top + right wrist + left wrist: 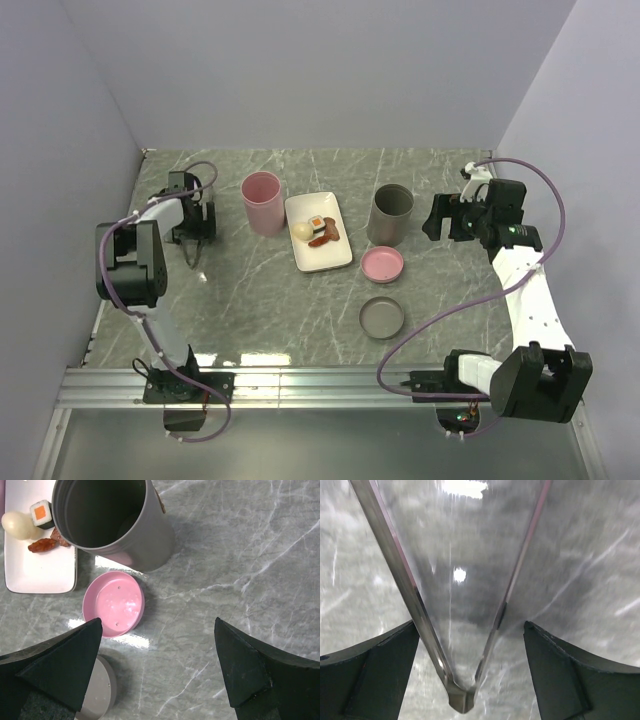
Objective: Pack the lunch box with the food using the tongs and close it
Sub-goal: Pick up the clamp at the center of the board.
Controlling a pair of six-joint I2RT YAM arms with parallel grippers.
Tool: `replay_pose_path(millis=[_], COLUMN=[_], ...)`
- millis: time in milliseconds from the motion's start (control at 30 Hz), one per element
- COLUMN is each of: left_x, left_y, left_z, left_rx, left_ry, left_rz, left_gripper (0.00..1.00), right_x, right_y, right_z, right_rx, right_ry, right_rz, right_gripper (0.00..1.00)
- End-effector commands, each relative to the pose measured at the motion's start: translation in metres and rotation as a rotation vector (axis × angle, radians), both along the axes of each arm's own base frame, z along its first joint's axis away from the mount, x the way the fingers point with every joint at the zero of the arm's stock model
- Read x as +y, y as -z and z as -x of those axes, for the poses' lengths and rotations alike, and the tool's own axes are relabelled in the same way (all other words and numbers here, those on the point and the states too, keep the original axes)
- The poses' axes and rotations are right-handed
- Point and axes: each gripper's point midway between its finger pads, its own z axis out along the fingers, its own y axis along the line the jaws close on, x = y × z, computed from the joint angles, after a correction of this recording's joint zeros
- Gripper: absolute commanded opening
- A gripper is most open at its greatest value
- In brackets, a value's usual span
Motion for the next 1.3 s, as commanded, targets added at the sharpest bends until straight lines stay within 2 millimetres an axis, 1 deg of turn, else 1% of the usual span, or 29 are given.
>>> replay_pose_path(millis=[0,33,100,233,433,633,667,733,767,1000,1133,1200,1233,1267], left_x=[0.005,0.005,0.004,0.004,0.006,0.012,0.013,0.016,0.018,0.022,0.024,0.024,0.024,0.023], left_y=[0.006,0.004,0.009,0.011,0.011,0.011,0.014,0.013,0.017,0.016,0.021,0.022,0.021,0.016], left_z=[-0.015,-0.02,-0.023,-0.034,-0.036,-0.047,-0.047,-0.052,-0.052,-0.064,-0.065,-0.063,-0.061,-0.062], left_rx=[-0.012,-0.02,-0.012,-0.024,-0.037,-0.054,-0.051,-0.058,-0.052,-0.065,-0.057,-0.055,-0.054,-0.068], left_ry=[-0.024,-0.025,-0.016,-0.01,-0.02,-0.048,-0.057,-0.074,-0.08,-0.096,-0.087,-0.08,-0.076,-0.067], left_rz=[-0.019,-0.019,-0.014,-0.009,-0.02,-0.015,-0.008,0.009,0.017,0.035,0.036,0.033,0.033,0.033], left_gripper=[0.9,0.89,0.89,0.88,0.86,0.88,0.88,0.89,0.89,0.91,0.91,0.89,0.88,0.86], right_x=[-0.002,-0.001,-0.001,-0.001,0.0,0.003,0.002,0.002,0.002,0.002,0.002,0.002,0.002,0.003], right_y=[-0.019,-0.02,-0.02,-0.021,-0.024,-0.024,-0.025,-0.025,-0.026,-0.025,-0.025,-0.026,-0.025,-0.026], right_z=[-0.011,-0.011,-0.011,-0.013,-0.013,-0.013,-0.013,-0.012,-0.012,-0.013,-0.013,-0.012,-0.012,-0.012], right_rx=[-0.07,-0.07,-0.07,-0.07,-0.076,-0.072,-0.073,-0.074,-0.075,-0.076,-0.075,-0.077,-0.072,-0.075], right_ry=[-0.001,-0.004,-0.004,-0.007,-0.011,-0.018,-0.016,-0.016,-0.016,-0.014,-0.015,-0.016,-0.016,-0.02], right_rz=[0.015,0.015,0.014,0.007,0.003,-0.011,-0.011,-0.008,-0.005,-0.008,-0.009,-0.007,-0.008,-0.01], right_gripper=[1.0,1.0,1.0,1.0,1.0,1.0,1.0,1.0,1.0,1.0,1.0,1.0,1.0,1.0])
